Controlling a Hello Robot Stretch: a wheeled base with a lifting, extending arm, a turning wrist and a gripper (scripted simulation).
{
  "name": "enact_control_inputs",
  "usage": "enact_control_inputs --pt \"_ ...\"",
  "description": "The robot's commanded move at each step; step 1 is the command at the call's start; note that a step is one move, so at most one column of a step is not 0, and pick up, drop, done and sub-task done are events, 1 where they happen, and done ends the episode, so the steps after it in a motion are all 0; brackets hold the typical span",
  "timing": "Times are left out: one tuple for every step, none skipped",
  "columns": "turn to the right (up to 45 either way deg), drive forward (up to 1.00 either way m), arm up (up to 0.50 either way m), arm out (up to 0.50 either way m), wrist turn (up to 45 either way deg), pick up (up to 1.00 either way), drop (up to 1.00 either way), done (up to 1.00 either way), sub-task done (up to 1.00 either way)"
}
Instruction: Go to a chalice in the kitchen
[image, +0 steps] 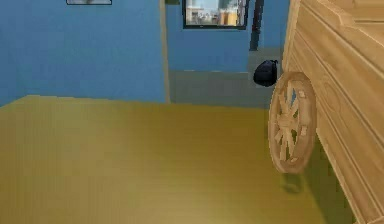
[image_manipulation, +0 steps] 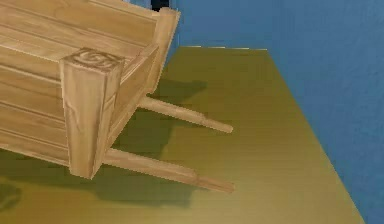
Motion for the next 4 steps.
enact_control_inputs --pt "3.0 0.00 0.00 0.00 0.0 0.00 0.00 0.00 0.00" --pt "0.0 1.00 0.00 0.00 0.0 0.00 0.00 0.00 0.00" --pt "0.0 1.00 0.00 0.00 0.0 0.00 0.00 0.00 0.00" --pt "0.0 1.00 0.00 0.00 0.0 0.00 0.00 0.00 0.00"
